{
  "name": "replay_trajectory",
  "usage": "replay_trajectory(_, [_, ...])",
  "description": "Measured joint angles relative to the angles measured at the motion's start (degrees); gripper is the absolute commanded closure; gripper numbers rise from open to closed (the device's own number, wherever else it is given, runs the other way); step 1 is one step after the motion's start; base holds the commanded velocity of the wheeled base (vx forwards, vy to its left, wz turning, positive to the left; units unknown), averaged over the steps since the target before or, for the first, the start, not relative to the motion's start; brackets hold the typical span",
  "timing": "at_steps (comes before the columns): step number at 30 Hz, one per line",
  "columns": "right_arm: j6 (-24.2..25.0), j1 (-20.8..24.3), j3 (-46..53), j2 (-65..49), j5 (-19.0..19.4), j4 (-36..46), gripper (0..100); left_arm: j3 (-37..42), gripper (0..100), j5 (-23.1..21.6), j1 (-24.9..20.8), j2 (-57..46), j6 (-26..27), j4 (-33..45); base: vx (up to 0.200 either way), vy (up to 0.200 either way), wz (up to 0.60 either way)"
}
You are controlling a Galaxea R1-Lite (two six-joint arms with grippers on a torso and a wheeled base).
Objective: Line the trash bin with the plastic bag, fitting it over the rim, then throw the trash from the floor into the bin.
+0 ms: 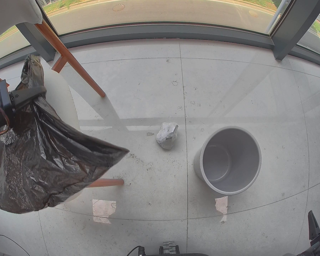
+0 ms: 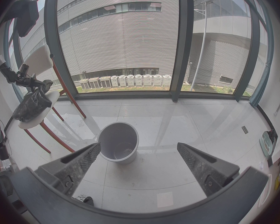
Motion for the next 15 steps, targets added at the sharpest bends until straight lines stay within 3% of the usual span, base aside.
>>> replay_trajectory(4, [0.0,0.0,0.0,0.0,-0.02,0.0,0,2.65,100,-5.03,2.17,0.83,-8.92,-12.15,0.0,0.0,0.0])
replay_trajectory(10, [0.0,0.0,0.02,0.0,-0.02,0.02,0,5.53,100,-9.06,1.88,1.61,-31.89,-28.9,0.0,0.0,0.0])
replay_trajectory(15, [0.0,0.0,0.0,0.0,0.0,0.02,0,7.24,100,-10.91,-2.05,1.72,-51.57,-47.82,0.0,0.0,0.0])
